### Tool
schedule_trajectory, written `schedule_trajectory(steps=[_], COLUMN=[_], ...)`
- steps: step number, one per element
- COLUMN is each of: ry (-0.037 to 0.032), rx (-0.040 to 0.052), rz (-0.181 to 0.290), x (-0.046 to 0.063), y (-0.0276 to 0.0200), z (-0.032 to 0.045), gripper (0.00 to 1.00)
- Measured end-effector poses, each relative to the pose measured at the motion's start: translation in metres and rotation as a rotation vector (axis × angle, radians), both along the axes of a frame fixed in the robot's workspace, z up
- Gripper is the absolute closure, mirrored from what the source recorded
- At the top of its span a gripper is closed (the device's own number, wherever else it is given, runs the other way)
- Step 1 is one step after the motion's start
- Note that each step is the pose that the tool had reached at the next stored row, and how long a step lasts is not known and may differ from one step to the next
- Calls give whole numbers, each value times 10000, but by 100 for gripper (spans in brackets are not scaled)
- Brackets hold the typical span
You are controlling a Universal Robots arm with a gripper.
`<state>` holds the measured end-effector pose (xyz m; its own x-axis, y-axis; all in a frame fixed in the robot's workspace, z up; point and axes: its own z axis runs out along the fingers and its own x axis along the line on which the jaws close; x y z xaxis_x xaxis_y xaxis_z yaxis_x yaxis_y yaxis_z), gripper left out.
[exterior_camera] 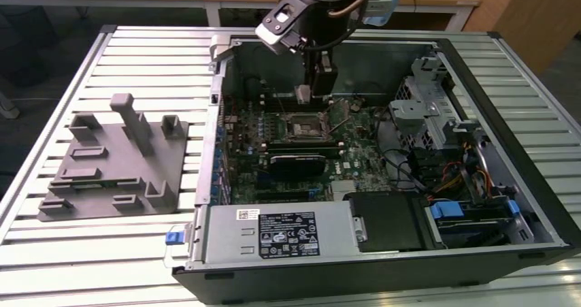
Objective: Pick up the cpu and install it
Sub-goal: 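Place the cpu into insertion slot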
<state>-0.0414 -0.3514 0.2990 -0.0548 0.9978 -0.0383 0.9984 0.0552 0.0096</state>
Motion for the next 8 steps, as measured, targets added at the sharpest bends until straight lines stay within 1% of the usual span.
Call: schedule_trajectory(steps=[5, 8], ry=[0, 1], rx=[0, -1], rz=[0, 0], x=[6, 13], y=[5, 21], z=[-58, -101], gripper=[46, 46])
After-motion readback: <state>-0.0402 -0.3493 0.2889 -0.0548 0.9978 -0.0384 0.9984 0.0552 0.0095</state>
